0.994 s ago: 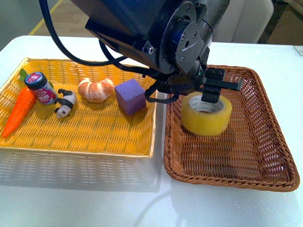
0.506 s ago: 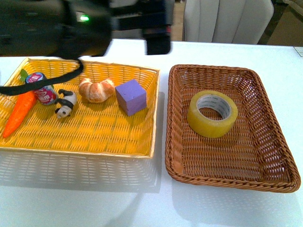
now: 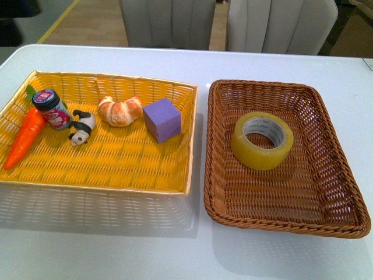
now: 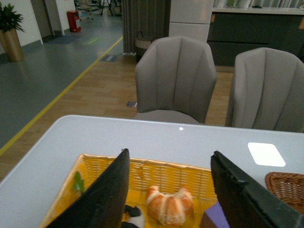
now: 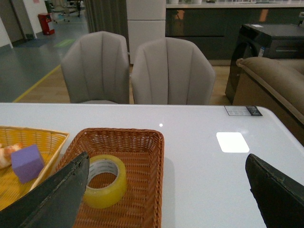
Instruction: Move tape to another basket
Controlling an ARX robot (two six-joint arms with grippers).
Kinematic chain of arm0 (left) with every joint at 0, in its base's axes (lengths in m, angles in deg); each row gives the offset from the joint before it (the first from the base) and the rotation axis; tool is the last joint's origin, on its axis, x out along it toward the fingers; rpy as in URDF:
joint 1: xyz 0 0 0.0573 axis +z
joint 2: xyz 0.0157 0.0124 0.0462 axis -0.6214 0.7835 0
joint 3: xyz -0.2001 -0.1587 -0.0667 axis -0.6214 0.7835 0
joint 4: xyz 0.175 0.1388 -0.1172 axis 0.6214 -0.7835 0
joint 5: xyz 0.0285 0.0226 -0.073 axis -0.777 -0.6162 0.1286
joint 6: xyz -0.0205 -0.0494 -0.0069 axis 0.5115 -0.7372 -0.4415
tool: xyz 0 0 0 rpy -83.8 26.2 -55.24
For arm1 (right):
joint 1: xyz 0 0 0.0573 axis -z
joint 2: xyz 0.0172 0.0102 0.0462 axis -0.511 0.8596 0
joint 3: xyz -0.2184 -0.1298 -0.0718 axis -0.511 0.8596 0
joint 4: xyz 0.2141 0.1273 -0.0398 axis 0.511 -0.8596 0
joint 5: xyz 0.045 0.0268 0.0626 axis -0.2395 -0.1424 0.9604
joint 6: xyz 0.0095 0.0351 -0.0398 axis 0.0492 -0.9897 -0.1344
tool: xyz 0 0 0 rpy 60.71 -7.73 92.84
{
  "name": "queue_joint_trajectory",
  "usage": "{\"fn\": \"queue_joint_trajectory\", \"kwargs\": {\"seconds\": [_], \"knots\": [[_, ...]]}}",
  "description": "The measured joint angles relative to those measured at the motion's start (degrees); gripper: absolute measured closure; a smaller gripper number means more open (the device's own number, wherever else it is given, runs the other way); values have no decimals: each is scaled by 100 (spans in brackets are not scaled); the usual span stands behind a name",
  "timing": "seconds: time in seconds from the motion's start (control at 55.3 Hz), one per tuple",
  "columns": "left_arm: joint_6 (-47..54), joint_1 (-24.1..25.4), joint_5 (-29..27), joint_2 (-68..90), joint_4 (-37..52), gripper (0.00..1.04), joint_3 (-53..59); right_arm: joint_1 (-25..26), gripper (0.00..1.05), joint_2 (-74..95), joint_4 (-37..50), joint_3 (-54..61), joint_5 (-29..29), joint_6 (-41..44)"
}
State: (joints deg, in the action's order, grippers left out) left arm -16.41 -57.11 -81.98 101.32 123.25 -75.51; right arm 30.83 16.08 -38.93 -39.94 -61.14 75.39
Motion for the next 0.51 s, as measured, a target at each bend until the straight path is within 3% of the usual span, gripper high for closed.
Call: {"fn": "queue_joint_trajectory", "kwargs": {"seconds": [0.235, 0.506], "knots": [[85, 542, 570, -1117, -326, 103, 866, 0, 9, 0, 0, 0, -2, -2], [118, 1010, 992, -2358, -1032, 103, 1412, 0, 9, 0, 0, 0, 0, -2]]}}
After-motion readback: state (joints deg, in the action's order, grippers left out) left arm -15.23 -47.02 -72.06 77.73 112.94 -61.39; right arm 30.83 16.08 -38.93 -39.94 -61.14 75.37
